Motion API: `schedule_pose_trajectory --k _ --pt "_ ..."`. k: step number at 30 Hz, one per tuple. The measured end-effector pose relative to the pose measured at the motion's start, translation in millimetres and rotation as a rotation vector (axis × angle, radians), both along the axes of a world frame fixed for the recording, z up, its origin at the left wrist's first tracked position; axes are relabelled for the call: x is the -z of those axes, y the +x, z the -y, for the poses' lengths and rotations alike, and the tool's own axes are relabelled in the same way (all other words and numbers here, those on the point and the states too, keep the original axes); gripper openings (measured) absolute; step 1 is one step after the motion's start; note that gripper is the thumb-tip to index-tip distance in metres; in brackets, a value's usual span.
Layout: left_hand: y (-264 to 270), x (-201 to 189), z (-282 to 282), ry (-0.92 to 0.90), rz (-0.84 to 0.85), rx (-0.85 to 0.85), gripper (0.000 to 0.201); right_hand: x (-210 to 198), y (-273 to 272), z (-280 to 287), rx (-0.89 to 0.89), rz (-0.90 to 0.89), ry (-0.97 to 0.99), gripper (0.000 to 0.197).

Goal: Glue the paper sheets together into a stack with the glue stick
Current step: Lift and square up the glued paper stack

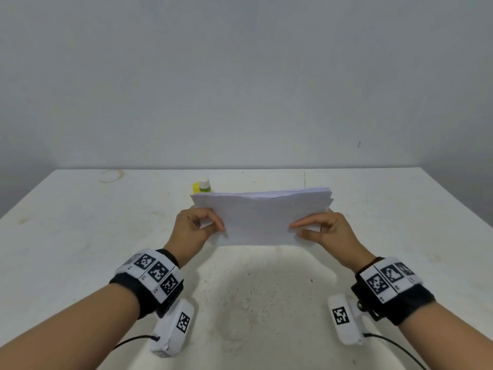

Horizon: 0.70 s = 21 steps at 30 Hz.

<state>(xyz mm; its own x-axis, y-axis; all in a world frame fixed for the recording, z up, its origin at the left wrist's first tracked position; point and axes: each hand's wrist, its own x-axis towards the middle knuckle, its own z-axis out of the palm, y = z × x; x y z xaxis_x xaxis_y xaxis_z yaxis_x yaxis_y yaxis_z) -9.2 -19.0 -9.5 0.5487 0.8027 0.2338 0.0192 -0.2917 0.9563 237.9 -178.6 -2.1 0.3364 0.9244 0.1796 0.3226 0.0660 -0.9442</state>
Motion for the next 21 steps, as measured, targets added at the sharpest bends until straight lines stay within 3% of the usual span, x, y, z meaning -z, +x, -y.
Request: schedule_pose_trajectory --k 3,7,10,15,19,21 --pt "-10.1 -0.2 9.3 0.003 -0.001 0.033 0.045 -0.1 -3.8 -1.3 -0.027 0.056 0.002 0.036" --pt "-12.2 -3.4 11.2 -0.014 0.062 0.070 0.031 -4.1 -8.4 0.1 -0.005 -0.034 0.115 0.041" --pt "-10.1 -3.8 10.5 -0.067 0.016 0.084 0.021 -1.7 -10.1 -1.5 0.011 -0.049 0.098 0.045" --pt "-6.5 -7.9 11.4 0.023 0.008 0.094 0.051 -2.2 -16.1 -2.0 0.041 -0.016 0.108 0.051" --pt "-11.8 -12.7 3.7 0.207 0.011 0.060 0.022 -3.6 -13.4 0.3 0.006 0.030 0.151 0.049" --pt "-13.1 -8.9 1.7 0.179 -0.007 0.097 0.020 -1.9 -12.1 0.3 -0.015 0.052 0.118 0.049"
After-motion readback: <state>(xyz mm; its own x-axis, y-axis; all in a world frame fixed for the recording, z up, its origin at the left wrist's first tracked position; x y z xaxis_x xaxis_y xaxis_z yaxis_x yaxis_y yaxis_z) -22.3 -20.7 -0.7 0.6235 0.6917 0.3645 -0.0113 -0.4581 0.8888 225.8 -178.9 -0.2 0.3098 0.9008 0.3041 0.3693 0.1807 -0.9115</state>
